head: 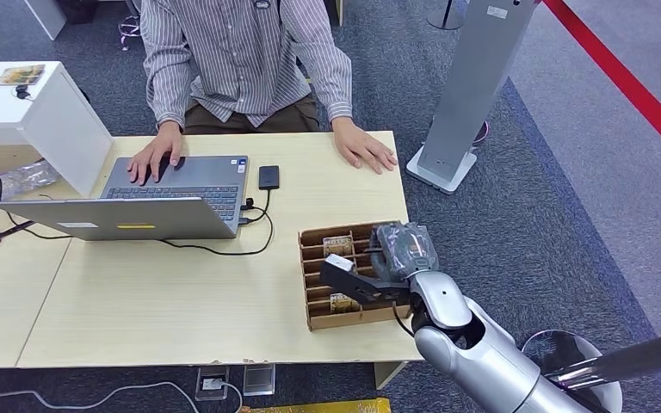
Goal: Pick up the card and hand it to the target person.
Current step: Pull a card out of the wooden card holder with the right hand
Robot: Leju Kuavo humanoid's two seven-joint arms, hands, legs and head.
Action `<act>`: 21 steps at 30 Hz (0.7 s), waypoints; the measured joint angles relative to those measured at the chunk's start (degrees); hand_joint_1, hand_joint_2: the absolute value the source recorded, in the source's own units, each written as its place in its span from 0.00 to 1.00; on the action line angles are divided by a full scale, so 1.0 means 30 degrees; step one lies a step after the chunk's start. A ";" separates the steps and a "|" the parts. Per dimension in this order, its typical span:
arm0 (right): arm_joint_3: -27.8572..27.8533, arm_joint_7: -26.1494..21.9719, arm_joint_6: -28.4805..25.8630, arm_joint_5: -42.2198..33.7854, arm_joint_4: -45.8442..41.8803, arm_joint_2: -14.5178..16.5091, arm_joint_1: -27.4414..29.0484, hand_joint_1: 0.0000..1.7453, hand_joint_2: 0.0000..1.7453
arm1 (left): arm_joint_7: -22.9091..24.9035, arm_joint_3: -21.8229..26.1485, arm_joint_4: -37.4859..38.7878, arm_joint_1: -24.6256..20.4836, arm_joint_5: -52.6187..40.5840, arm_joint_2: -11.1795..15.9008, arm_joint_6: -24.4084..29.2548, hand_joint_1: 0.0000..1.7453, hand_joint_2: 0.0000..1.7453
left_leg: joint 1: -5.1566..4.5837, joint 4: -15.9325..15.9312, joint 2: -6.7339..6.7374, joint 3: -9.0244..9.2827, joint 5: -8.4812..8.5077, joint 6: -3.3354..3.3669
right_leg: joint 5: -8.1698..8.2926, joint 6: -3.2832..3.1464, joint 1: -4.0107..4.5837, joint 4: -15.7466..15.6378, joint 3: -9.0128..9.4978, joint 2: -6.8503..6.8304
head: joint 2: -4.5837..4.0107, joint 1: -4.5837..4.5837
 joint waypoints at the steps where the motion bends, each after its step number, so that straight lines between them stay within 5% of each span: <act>1: 0.0000 0.0000 0.0000 0.0000 -0.0002 0.0000 -0.0011 0.84 1.00 | -0.0024 0.0000 0.0000 0.0000 -0.0011 0.0000 -0.0066 0.00 0.00 | 0.0000 0.0000 0.0000 0.0001 0.0000 0.0000 | 0.0000 0.0000 0.0000 0.0000 0.0001 0.0000 | 0.0000 -0.0002; 15: -0.0419 0.0187 -0.0129 0.0171 -0.0613 -0.0122 -0.0076 0.84 1.00 | 0.0066 0.0000 0.0006 0.0016 -0.0233 0.0000 0.0481 0.00 0.00 | 0.0000 0.0001 0.0001 0.0006 0.0001 0.0000 | 0.0001 0.0000 0.0000 0.0000 0.0002 0.0001 | 0.0002 -0.0002; 21: -0.1386 -0.0026 0.0306 -0.2936 -0.2565 -0.0809 -0.0594 0.84 1.00 | 0.0219 0.0000 0.0007 0.0040 -0.0087 0.0009 0.0459 0.00 0.00 | -0.0001 0.0003 0.0002 0.0010 0.0001 0.0001 | 0.0004 -0.0001 -0.0001 0.0000 0.0004 0.0002 | -0.0004 0.0013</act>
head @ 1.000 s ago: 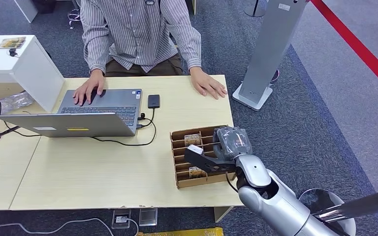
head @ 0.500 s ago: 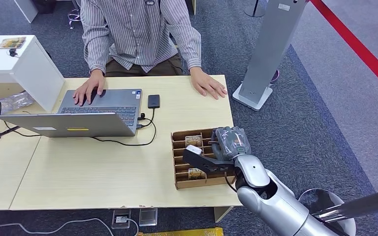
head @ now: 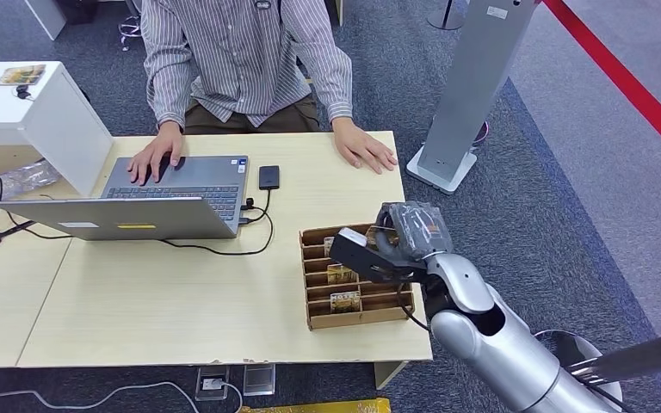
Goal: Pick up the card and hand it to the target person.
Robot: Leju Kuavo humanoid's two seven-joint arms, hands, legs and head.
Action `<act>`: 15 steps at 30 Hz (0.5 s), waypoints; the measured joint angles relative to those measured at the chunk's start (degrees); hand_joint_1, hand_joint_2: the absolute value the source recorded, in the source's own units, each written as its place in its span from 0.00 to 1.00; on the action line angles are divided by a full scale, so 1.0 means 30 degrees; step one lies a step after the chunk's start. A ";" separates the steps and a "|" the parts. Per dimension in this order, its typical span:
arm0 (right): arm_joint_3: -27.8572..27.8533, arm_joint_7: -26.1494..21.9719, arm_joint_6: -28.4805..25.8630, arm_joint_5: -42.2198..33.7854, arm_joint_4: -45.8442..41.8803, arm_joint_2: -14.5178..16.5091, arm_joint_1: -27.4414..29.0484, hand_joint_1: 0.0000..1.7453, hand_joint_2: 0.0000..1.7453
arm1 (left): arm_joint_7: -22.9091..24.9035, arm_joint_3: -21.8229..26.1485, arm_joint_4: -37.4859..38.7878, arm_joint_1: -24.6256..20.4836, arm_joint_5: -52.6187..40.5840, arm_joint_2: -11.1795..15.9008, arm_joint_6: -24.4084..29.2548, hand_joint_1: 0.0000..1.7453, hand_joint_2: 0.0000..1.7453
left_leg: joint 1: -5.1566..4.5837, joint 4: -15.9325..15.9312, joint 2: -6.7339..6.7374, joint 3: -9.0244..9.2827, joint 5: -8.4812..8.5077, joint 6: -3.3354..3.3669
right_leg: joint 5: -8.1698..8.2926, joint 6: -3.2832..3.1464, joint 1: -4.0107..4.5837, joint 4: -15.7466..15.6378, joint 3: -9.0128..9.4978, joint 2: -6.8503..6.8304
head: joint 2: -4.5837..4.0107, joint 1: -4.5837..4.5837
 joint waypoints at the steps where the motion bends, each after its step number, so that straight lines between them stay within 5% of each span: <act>1: -0.0178 -0.0029 0.0140 -0.0584 -0.0417 -0.0138 -0.0148 0.84 1.00 | 0.0007 0.0000 0.0000 0.0005 0.0049 0.0007 0.0000 0.00 0.00 | 0.0000 0.0001 0.0001 0.0003 0.0000 0.0000 | 0.0002 -0.0002 0.0000 0.0000 0.0001 0.0000 | 0.0000 0.0000; 15: -0.1967 -0.0147 0.0911 -0.3358 -0.5686 -0.1552 -0.1530 0.84 1.00 | 0.0004 0.0007 -0.0005 0.0042 0.0122 0.0042 -0.0029 0.00 0.00 | 0.0000 0.0002 0.0003 0.0006 0.0003 0.0002 | 0.0005 -0.0006 0.0001 0.0000 0.0004 0.0002 | 0.0000 -0.0007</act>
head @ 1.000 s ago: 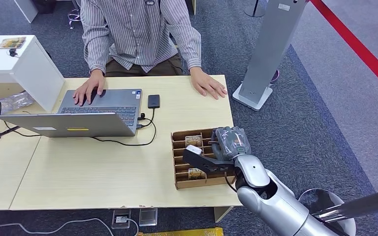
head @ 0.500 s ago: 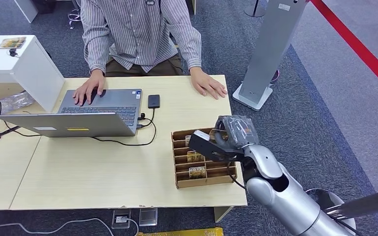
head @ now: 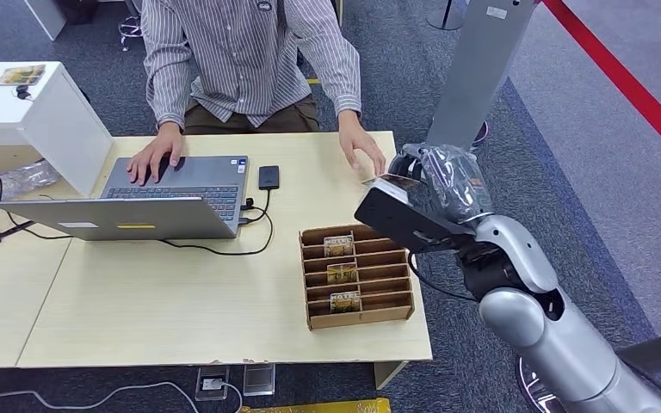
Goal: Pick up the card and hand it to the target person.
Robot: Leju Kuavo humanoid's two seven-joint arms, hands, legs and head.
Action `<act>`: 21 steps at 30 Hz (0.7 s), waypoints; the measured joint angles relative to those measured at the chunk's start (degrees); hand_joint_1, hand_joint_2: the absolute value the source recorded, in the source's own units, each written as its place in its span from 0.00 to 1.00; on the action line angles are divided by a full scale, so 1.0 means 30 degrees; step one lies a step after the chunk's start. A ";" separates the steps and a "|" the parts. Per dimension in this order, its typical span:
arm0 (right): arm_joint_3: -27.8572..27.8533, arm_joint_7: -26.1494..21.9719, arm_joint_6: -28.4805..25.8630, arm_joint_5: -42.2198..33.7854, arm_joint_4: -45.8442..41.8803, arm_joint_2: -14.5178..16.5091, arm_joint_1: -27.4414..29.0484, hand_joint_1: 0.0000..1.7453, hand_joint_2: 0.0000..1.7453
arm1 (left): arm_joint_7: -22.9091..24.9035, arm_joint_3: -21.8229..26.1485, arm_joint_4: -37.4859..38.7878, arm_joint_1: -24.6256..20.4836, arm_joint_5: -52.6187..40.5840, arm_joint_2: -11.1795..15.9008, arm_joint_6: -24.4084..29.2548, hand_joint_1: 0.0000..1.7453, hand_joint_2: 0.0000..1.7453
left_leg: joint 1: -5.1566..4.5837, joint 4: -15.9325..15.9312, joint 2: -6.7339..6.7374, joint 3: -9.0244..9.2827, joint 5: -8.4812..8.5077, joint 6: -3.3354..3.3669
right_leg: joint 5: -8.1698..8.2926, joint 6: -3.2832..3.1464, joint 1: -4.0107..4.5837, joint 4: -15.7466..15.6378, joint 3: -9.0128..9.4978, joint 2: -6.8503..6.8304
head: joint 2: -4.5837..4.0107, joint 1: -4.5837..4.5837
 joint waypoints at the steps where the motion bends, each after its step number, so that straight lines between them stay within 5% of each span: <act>1: -0.0020 -0.0038 0.0000 -0.0031 -0.0140 -0.0027 -0.0034 0.84 1.00 | 0.0000 0.0000 0.0000 0.0000 0.0000 0.0000 -0.0002 0.00 0.00 | 0.0000 0.0000 0.0000 0.0000 0.0000 0.0000 | 0.0000 0.0000 0.0000 0.0000 0.0001 0.0000 | 0.0000 -0.0002; 9: -0.0033 -0.1844 -0.1112 -0.0023 -0.0278 0.0058 -0.0275 0.84 1.00 | -0.0146 0.0000 -0.0002 -0.0009 -0.0200 -0.0002 -0.0182 0.00 0.00 | 0.0001 -0.0002 -0.0004 -0.0021 0.0000 0.0000 | 0.0000 0.0000 0.0001 0.0001 0.0006 -0.0004 | 0.0002 -0.0007; 17: 0.0434 -0.7492 -0.8369 0.1946 0.3602 0.1491 -0.0830 0.84 1.00 | -0.0284 -0.0016 -0.0002 -0.0322 -0.0610 -0.0146 -0.0370 0.00 0.00 | 0.0001 -0.0004 -0.0013 -0.0027 0.0001 0.0001 | 0.0000 0.0000 0.0002 0.0006 0.0010 -0.0014 | 0.0002 -0.0007; 21: 0.0707 -0.8787 -1.0473 0.1665 0.6125 0.2300 -0.1036 0.84 1.00 | -0.0182 -0.0036 -0.0002 -0.0394 -0.0641 -0.0175 -0.0372 0.00 0.00 | 0.0001 -0.0003 -0.0015 -0.0025 0.0002 0.0001 | 0.0000 0.0000 0.0001 0.0006 0.0006 -0.0014 | 0.0002 0.0013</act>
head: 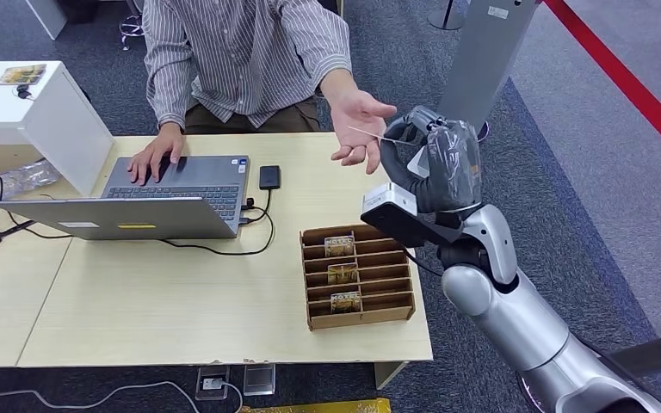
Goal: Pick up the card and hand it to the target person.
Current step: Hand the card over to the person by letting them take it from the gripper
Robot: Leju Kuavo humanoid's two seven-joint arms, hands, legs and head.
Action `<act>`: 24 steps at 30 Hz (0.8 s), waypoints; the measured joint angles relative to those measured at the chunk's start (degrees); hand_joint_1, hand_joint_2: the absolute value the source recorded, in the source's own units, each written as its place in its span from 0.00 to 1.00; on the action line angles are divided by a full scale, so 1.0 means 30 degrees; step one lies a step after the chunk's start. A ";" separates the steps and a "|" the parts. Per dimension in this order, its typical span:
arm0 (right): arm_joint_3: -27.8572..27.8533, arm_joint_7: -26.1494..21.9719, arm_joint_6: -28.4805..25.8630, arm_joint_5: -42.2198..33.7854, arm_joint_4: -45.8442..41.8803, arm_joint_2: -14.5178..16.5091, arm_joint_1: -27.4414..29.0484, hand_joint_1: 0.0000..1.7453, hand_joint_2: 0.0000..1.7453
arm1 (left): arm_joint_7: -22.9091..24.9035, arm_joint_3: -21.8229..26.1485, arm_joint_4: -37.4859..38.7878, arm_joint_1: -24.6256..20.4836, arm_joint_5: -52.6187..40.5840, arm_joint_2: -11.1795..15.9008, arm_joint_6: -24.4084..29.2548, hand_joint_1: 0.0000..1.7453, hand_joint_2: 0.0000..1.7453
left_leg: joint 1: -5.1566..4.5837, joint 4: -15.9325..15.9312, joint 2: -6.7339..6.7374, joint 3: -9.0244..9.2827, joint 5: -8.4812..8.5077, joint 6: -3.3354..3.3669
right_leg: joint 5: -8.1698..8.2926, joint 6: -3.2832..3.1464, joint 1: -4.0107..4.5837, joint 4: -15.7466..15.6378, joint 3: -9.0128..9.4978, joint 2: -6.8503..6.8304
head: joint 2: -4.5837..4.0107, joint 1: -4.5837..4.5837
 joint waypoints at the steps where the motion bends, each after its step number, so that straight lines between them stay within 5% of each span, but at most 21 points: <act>1: 0.0051 -0.0029 -0.0171 -0.0013 0.0413 0.0122 -0.0033 0.84 1.00 | 0.0007 -0.0022 0.0000 -0.0013 -0.0016 0.0000 0.0000 0.00 0.00 | 0.0000 0.0000 0.0000 0.0000 0.0000 0.0000 | 0.0000 0.0000 0.0000 0.0000 -0.0001 0.0000 | 0.0002 -0.0004; 8: 0.0459 0.0233 -0.0592 -0.0049 0.2454 0.0756 -0.0135 0.84 1.00 | 0.0073 -0.0262 0.0000 -0.0129 -0.0135 0.0000 -0.0005 0.00 0.00 | 0.0000 0.0000 0.0002 0.0003 0.0000 0.0000 | 0.0000 0.0000 0.0000 0.0000 -0.0004 0.0002 | -0.0002 -0.0024; 12: 0.0694 0.0288 -0.0595 -0.0085 0.3195 0.1005 -0.0155 0.00 1.00 | 0.0071 -0.0277 0.0000 -0.0137 -0.0153 0.0000 -0.0053 0.00 1.00 | 0.0000 0.0000 0.0002 0.0001 0.0001 0.0000 | 0.0000 0.0000 0.0000 0.0000 -0.0003 0.0001 | 0.0000 -0.0024; 16: 0.0889 0.0217 -0.0654 -0.0335 0.3769 0.1221 -0.0192 0.00 1.00 | 0.0013 -0.0284 0.0000 -0.0120 -0.0144 0.0000 -0.0312 0.00 0.00 | 0.0000 0.0000 0.0002 0.0000 0.0001 0.0000 | 0.0000 0.0000 0.0000 0.0000 -0.0003 0.0002 | 0.0002 -0.0011; 24: 0.1140 -0.0418 -0.0681 -0.2932 0.4298 0.1472 -0.0235 0.00 1.00 | -0.0189 -0.0266 0.0004 0.0075 0.0401 0.0013 -0.0001 0.00 0.00 | 0.0000 0.0001 0.0006 0.0012 0.0001 0.0000 | 0.0000 0.0000 0.0000 -0.0001 -0.0009 0.0005 | 0.0000 -0.0018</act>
